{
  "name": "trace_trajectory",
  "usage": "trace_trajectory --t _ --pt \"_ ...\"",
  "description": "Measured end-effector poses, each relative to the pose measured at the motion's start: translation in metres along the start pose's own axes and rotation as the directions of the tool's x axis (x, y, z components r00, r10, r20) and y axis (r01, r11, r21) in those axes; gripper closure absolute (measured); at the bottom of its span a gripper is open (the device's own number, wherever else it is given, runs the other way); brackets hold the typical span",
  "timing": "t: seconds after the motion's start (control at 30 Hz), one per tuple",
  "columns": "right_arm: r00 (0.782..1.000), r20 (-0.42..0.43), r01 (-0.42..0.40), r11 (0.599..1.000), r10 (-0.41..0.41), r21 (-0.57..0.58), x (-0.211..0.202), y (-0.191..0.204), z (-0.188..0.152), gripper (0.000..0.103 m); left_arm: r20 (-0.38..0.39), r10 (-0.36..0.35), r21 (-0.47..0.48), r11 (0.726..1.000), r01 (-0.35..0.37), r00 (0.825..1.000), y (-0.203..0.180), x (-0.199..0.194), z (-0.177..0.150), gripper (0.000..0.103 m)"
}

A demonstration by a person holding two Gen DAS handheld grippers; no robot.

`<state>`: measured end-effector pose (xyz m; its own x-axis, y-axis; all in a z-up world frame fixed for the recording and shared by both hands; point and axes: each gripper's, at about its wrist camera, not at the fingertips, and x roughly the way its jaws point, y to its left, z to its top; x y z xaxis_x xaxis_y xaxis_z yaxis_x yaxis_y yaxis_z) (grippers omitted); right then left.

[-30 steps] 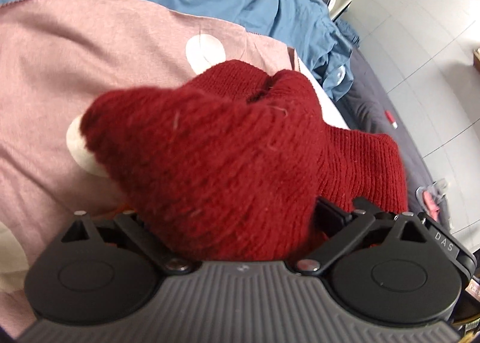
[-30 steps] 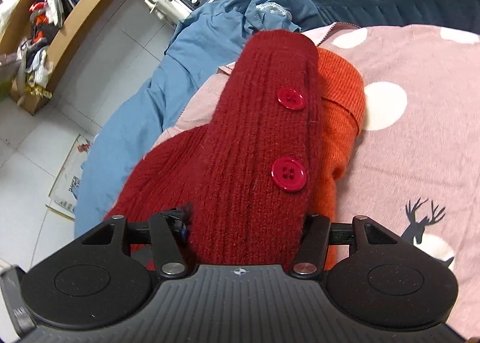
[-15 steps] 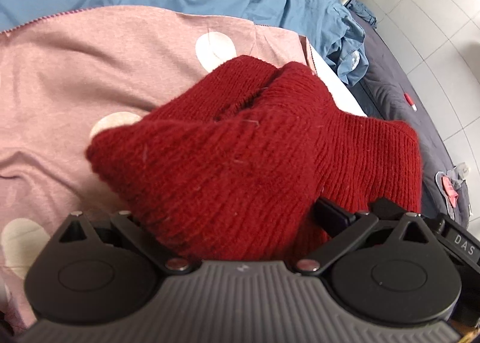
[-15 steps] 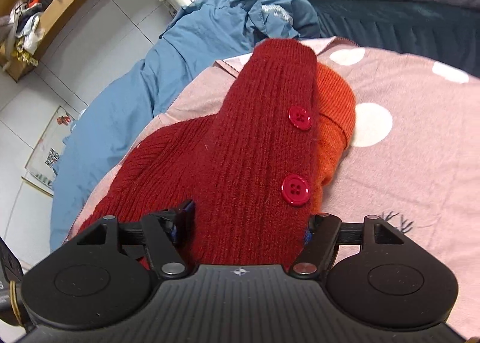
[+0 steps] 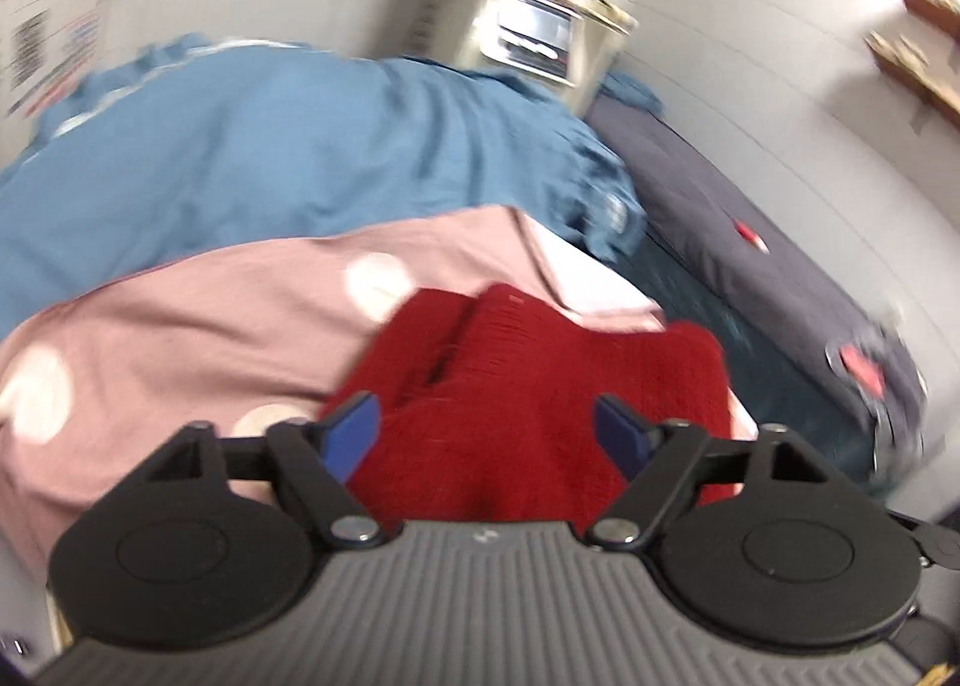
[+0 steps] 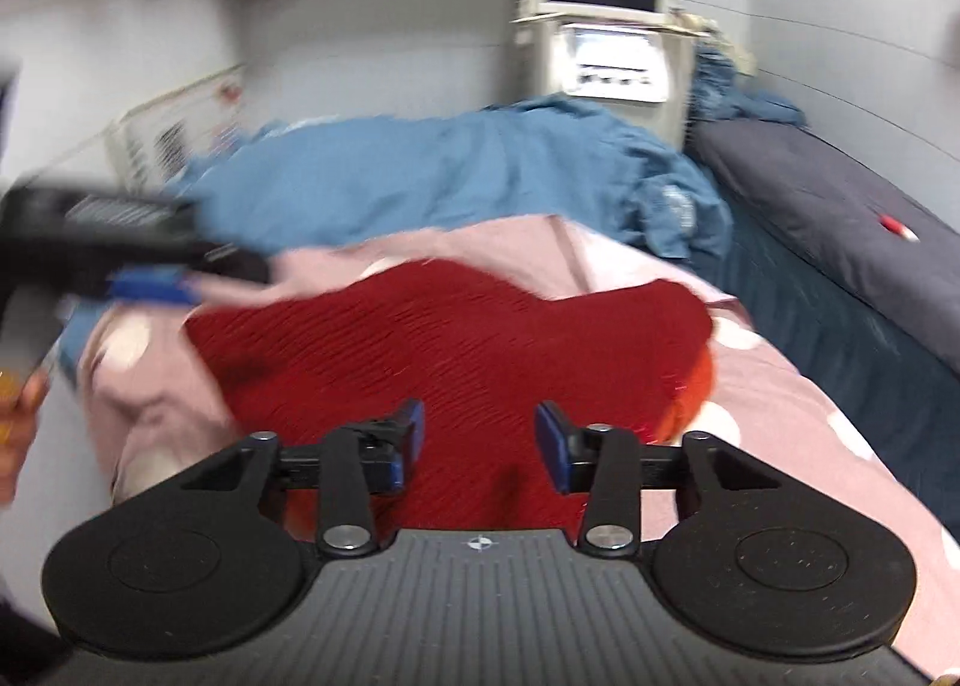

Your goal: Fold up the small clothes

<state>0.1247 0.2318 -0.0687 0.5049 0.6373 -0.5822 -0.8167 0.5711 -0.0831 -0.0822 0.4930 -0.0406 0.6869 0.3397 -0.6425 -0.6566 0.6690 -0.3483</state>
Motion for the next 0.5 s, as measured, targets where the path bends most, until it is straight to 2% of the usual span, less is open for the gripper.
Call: trace_trajectory --t 0.03,0.1,0.2,0.27,0.37,0.5 --pt "1.0 -0.014 -0.003 1.0 0.003 -0.02 0.003 0.004 -0.001 0.048 -0.011 -0.008 0.02 1.0 0.008 1.0 -0.006 0.004 0.0 0.034" --pt "0.999 -0.04 0.006 0.999 -0.007 -0.035 0.008 0.008 -0.005 0.053 -0.04 -0.013 0.046 0.999 0.015 0.999 -0.014 0.013 -0.003 0.037" --pt "0.997 -0.073 0.007 1.0 -0.009 -0.02 0.015 0.009 -0.011 0.054 -0.103 0.019 0.066 0.998 -0.012 0.994 -0.014 0.034 -0.01 0.039" --pt "0.997 -0.081 0.005 1.0 -0.006 -0.013 0.016 0.011 -0.015 0.054 -0.125 0.035 0.047 0.998 -0.029 0.991 -0.006 0.046 -0.014 0.039" --pt "0.996 -0.093 -0.007 1.0 0.006 -0.006 0.019 0.013 -0.017 0.053 -0.154 0.056 0.069 0.997 -0.046 0.987 0.002 0.059 -0.021 0.038" --pt "0.993 -0.122 -0.005 0.999 0.001 -0.032 0.025 0.023 -0.022 0.053 -0.164 0.059 0.108 0.993 -0.041 0.985 0.005 0.065 -0.033 0.027"
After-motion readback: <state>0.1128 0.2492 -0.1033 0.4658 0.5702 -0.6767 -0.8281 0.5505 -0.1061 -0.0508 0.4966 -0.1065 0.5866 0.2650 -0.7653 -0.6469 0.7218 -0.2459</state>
